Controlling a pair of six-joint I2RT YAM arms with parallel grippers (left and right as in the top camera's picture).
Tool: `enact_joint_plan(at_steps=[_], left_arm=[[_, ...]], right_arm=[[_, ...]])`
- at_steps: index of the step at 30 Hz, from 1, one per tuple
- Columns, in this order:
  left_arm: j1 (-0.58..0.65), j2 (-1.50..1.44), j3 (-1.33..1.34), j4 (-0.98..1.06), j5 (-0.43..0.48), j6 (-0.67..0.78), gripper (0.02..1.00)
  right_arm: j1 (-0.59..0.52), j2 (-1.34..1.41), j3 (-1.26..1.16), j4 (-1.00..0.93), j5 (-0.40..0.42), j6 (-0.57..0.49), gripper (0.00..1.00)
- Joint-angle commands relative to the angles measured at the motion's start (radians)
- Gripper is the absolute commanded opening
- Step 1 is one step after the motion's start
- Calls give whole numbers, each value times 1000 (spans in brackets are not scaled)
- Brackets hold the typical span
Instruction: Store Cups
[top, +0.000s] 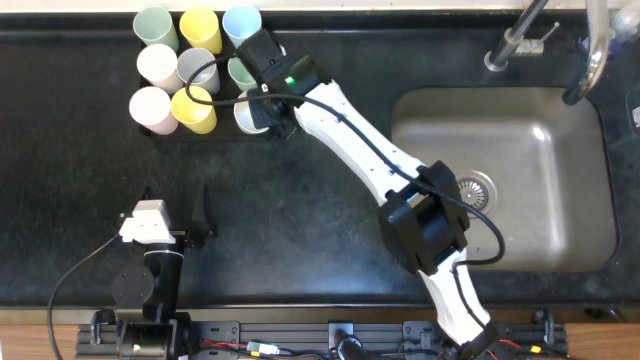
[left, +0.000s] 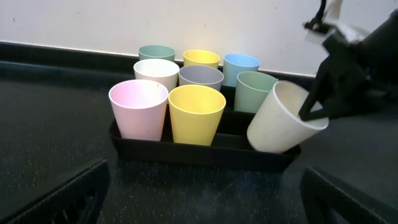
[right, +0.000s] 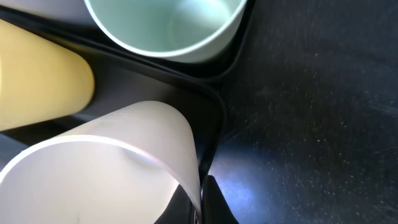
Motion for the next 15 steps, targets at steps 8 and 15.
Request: enact_joint_plan(at_steps=[8,15], left_arm=[[-1,-5,0,-5,-5,11,1000],[-1,-5,0,-5,-5,11,1000]], right_arm=[[16,-2,32,20,10,8,432],[-7,-107,33,33,10,3,597]])
